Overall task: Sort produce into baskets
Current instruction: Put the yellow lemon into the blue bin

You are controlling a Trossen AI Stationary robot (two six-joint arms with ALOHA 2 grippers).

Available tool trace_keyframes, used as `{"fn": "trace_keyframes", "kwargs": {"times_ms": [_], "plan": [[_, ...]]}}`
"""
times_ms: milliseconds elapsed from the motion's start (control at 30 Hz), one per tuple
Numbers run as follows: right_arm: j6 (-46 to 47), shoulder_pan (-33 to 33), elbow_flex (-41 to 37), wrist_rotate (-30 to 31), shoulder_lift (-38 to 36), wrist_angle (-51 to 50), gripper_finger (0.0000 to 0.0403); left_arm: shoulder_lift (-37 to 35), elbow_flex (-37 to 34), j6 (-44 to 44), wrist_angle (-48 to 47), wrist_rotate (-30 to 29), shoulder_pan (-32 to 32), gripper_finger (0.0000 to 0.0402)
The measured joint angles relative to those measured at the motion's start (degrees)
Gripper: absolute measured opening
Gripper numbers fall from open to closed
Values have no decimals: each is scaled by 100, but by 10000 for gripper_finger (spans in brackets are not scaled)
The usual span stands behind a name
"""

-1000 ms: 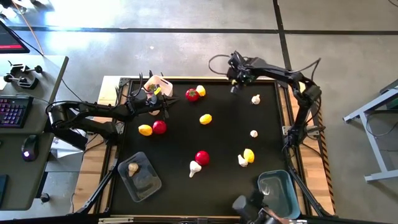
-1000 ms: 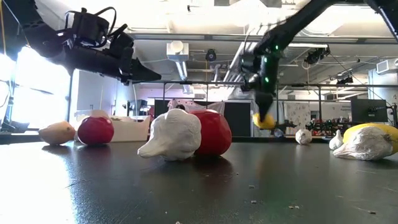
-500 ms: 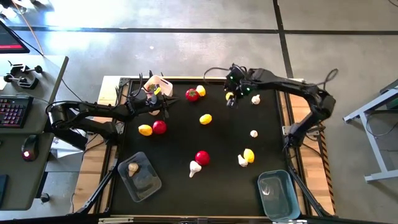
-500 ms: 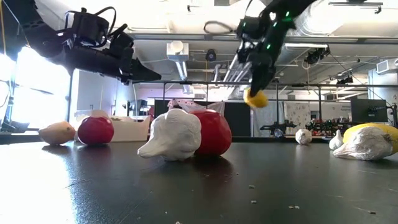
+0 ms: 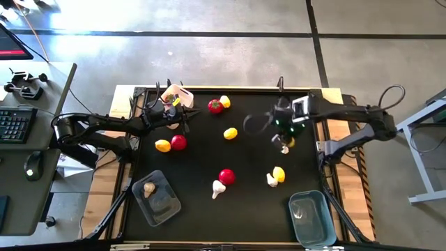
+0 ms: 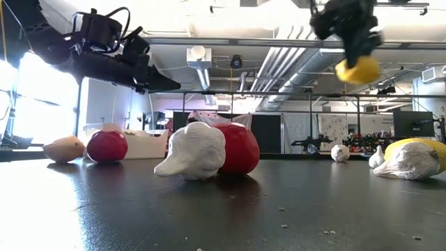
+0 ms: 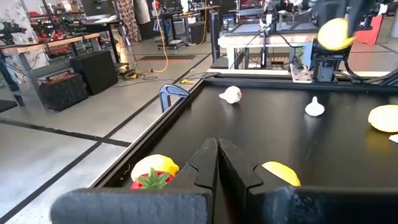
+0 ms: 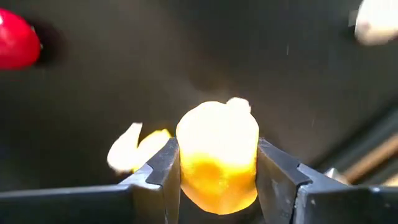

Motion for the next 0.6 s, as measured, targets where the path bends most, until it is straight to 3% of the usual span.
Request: {"fn": "trace_keyframes", "kwargs": {"times_ms": [400, 600], "plan": [[5067, 2714, 0, -1245, -130, -292, 140, 0, 0, 181, 7, -2, 7, 0], [7415, 4051, 0, -1254, -97, 315, 140, 0, 0, 188, 12, -2, 7, 0]]}}
